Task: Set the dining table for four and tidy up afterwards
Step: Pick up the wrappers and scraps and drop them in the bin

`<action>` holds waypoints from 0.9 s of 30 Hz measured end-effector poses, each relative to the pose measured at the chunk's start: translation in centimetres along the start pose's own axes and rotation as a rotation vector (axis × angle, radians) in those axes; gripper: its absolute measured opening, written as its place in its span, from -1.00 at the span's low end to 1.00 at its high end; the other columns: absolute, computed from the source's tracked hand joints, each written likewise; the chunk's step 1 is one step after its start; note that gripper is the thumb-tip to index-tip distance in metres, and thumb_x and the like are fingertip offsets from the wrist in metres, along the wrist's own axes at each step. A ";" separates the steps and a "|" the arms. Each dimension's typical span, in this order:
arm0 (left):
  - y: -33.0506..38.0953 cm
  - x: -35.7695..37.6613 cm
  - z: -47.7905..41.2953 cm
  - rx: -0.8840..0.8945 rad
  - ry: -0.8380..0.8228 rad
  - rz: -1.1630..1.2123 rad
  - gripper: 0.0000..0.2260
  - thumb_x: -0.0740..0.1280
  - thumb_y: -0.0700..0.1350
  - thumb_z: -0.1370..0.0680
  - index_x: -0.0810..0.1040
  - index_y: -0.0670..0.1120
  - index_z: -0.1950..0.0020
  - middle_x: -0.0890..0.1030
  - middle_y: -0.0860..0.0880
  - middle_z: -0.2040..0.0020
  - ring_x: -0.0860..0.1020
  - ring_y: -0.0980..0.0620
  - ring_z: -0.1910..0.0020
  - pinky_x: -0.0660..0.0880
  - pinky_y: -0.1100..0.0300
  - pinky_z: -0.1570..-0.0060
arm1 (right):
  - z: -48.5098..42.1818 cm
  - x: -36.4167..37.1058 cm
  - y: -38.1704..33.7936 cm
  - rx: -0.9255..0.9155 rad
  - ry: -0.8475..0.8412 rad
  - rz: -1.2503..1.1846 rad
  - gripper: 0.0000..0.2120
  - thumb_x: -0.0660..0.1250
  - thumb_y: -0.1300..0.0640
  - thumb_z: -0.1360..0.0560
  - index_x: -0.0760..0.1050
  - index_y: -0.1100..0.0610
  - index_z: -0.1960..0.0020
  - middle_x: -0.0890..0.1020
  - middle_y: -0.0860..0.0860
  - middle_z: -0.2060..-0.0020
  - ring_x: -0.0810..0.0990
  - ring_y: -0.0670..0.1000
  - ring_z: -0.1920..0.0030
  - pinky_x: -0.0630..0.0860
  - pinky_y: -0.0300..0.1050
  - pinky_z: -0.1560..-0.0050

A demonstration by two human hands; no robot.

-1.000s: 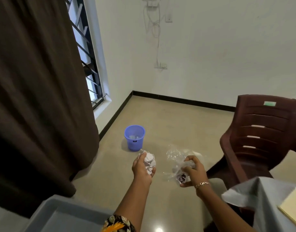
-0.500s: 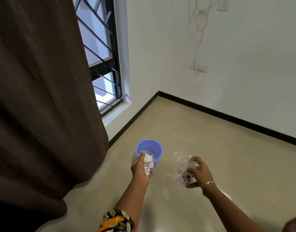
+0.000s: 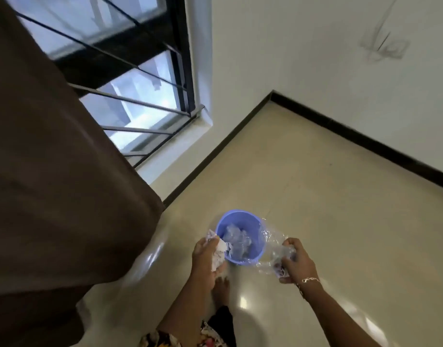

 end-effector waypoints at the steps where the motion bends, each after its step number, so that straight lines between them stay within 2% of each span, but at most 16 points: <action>1: -0.3 0.5 -2.6 -0.007 0.009 -0.035 -0.88 0.30 -0.13 -0.55 0.44 -0.07 -0.07 0.52 -0.06 0.23 0.44 0.05 0.44 0.34 0.28 0.42 | -2.7 1.0 0.2 0.012 -0.006 0.043 -0.61 0.09 0.47 -0.38 0.37 0.03 -0.01 0.51 0.10 0.38 0.45 0.10 0.45 0.56 0.02 0.34; 3: -1.1 1.3 -7.6 -0.025 0.026 -0.120 -0.87 0.32 -0.16 -0.54 0.45 -0.07 -0.07 0.55 -0.06 0.19 0.47 0.06 0.42 0.35 0.29 0.42 | -7.7 3.0 0.5 0.026 -0.041 0.153 -0.58 0.14 0.45 -0.37 0.34 -0.02 -0.03 0.51 0.09 0.38 0.47 0.12 0.42 0.58 0.16 0.28; 4: -1.7 1.6 -10.0 -0.023 0.023 -0.167 -0.85 0.34 -0.17 -0.53 0.45 -0.08 -0.08 0.56 -0.07 0.15 0.48 0.06 0.39 0.36 0.30 0.41 | -10.3 4.0 1.0 0.027 -0.054 0.214 -0.57 0.18 0.42 -0.37 0.33 -0.03 -0.07 0.51 0.09 0.37 0.49 0.13 0.40 0.59 0.17 0.25; 6: -3.1 2.4 -14.6 0.033 -0.008 -0.257 -0.73 0.41 -0.19 -0.46 0.45 -0.12 -0.13 0.55 -0.11 0.07 0.48 0.06 0.33 0.39 0.31 0.42 | -15.5 6.0 2.4 0.041 -0.070 0.314 -0.56 0.25 0.35 -0.39 0.32 0.01 -0.18 0.53 0.12 0.32 0.50 0.13 0.33 0.52 0.02 0.24; 9: -5.9 3.2 -20.7 0.076 -0.018 -0.397 -0.55 0.43 -0.19 -0.38 0.40 -0.18 -0.22 0.53 -0.13 -0.02 0.50 0.01 0.14 0.47 0.33 0.23 | -22.6 9.0 5.1 0.061 -0.167 0.446 -0.51 0.25 0.29 -0.44 0.26 0.05 -0.32 0.56 0.17 0.18 0.52 0.17 0.21 0.33 -0.15 0.23; 11: -7.8 3.5 -23.8 0.073 -0.001 -0.471 -0.59 0.44 -0.27 -0.43 0.40 -0.19 -0.23 0.54 -0.10 -0.02 0.52 -0.04 0.05 0.45 0.43 0.20 | -26.1 10.6 6.6 0.055 -0.252 0.549 -0.48 0.24 0.26 -0.46 0.20 0.04 -0.38 0.58 0.20 0.04 0.57 0.21 0.06 0.33 -0.16 0.19; 13: -9.7 3.5 -26.0 0.084 -0.009 -0.542 -0.65 0.39 -0.30 -0.48 0.42 -0.20 -0.24 0.56 -0.14 -0.07 0.55 -0.11 -0.05 0.42 0.44 0.19 | -28.8 11.7 8.1 0.077 -0.316 0.611 -0.45 0.24 0.21 -0.50 0.14 0.03 -0.43 0.58 0.19 -0.05 0.56 0.21 -0.03 0.34 -0.15 0.13; 15: -10.7 3.8 -27.4 0.060 -0.006 -0.550 -0.67 0.38 -0.29 -0.49 0.43 -0.09 -0.21 0.55 -0.02 -0.05 0.55 0.00 -0.02 0.44 0.39 0.15 | -30.7 12.4 9.6 0.111 -0.367 0.669 -0.41 0.23 0.18 -0.51 0.08 0.00 -0.47 0.56 0.17 -0.09 0.56 0.20 -0.05 0.33 -0.17 0.13; 17: -11.3 4.1 -28.7 0.048 -0.002 -0.563 -0.69 0.39 -0.29 -0.48 0.45 0.00 -0.13 0.55 0.09 0.05 0.56 0.19 0.12 0.46 0.40 0.18 | -32.1 12.8 10.6 0.107 -0.441 0.744 -0.33 0.23 0.19 -0.50 -0.02 -0.04 -0.50 0.57 0.15 -0.06 0.57 0.18 0.03 0.33 -0.17 0.19; 18: -11.4 4.2 -29.3 0.037 0.000 -0.579 -0.68 0.43 -0.25 -0.46 0.46 0.00 -0.13 0.56 0.10 0.06 0.56 0.23 0.13 0.47 0.40 0.16 | -32.4 12.9 10.8 0.109 -0.484 0.775 -0.30 0.23 0.17 -0.51 -0.08 -0.05 -0.50 0.57 0.15 -0.04 0.56 0.15 0.07 0.33 -0.17 0.20; 19: -11.5 4.3 -29.7 0.027 -0.001 -0.604 -0.60 0.48 -0.15 -0.41 0.46 -0.06 -0.20 0.58 0.05 0.01 0.58 0.19 0.05 0.49 0.36 0.08 | -32.8 12.9 11.1 0.112 -0.517 0.793 -0.27 0.24 0.16 -0.51 -0.14 -0.05 -0.51 0.56 0.16 -0.04 0.55 0.14 0.09 0.32 -0.16 0.21; 20: -11.5 4.5 -29.9 0.014 0.001 -0.632 -0.41 0.51 0.01 -0.32 0.42 -0.12 -0.28 0.58 -0.01 -0.10 0.57 0.08 -0.08 0.51 0.25 -0.06 | -33.0 12.8 11.2 0.120 -0.541 0.812 -0.25 0.24 0.15 -0.52 -0.17 -0.02 -0.51 0.55 0.17 -0.04 0.53 0.14 0.08 0.32 -0.16 0.20; 22: -11.6 4.6 -30.3 -0.031 -0.010 -0.646 -0.09 0.46 0.21 -0.16 0.31 -0.14 -0.42 0.46 -0.08 -0.32 0.45 -0.05 -0.29 0.42 0.00 -0.27 | -33.5 12.4 11.4 0.122 -0.546 0.841 -0.24 0.24 0.18 -0.52 -0.19 0.01 -0.51 0.54 0.18 -0.02 0.54 0.17 0.06 0.31 -0.15 0.21; 23: -11.6 4.7 -30.1 -0.047 -0.027 -0.663 -0.05 0.47 0.20 -0.17 0.26 -0.13 -0.46 0.40 -0.08 -0.38 0.40 -0.04 -0.34 0.38 -0.02 -0.31 | -33.7 12.2 11.5 0.115 -0.532 0.846 -0.26 0.23 0.20 -0.52 -0.16 0.03 -0.52 0.54 0.18 -0.03 0.55 0.17 0.06 0.32 -0.15 0.21; 25: -11.5 5.2 -29.5 -0.026 -0.056 -0.715 -0.18 0.52 -0.02 -0.35 0.18 -0.15 -0.49 0.34 -0.06 -0.41 0.35 0.00 -0.37 0.35 0.04 -0.34 | -33.8 11.5 11.4 0.096 -0.498 0.836 -0.30 0.23 0.23 -0.50 -0.08 0.05 -0.52 0.52 0.19 -0.12 0.54 0.18 0.00 0.35 -0.15 0.17; 27: -11.5 5.3 -29.0 0.030 -0.084 -0.770 -0.27 0.48 -0.17 -0.42 0.17 -0.17 -0.48 0.33 -0.06 -0.41 0.33 0.00 -0.38 0.35 0.12 -0.30 | -33.5 10.5 10.8 0.101 -0.480 0.816 -0.33 0.24 0.23 -0.50 -0.01 0.06 -0.50 0.48 0.19 -0.18 0.51 0.19 -0.11 0.38 -0.13 0.06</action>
Point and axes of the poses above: each hand's wrist, its own z-axis away from the middle knuckle, its own x-axis out of the palm, y = z × x, the point moved 1 cm from there along -z, towards the middle knuckle
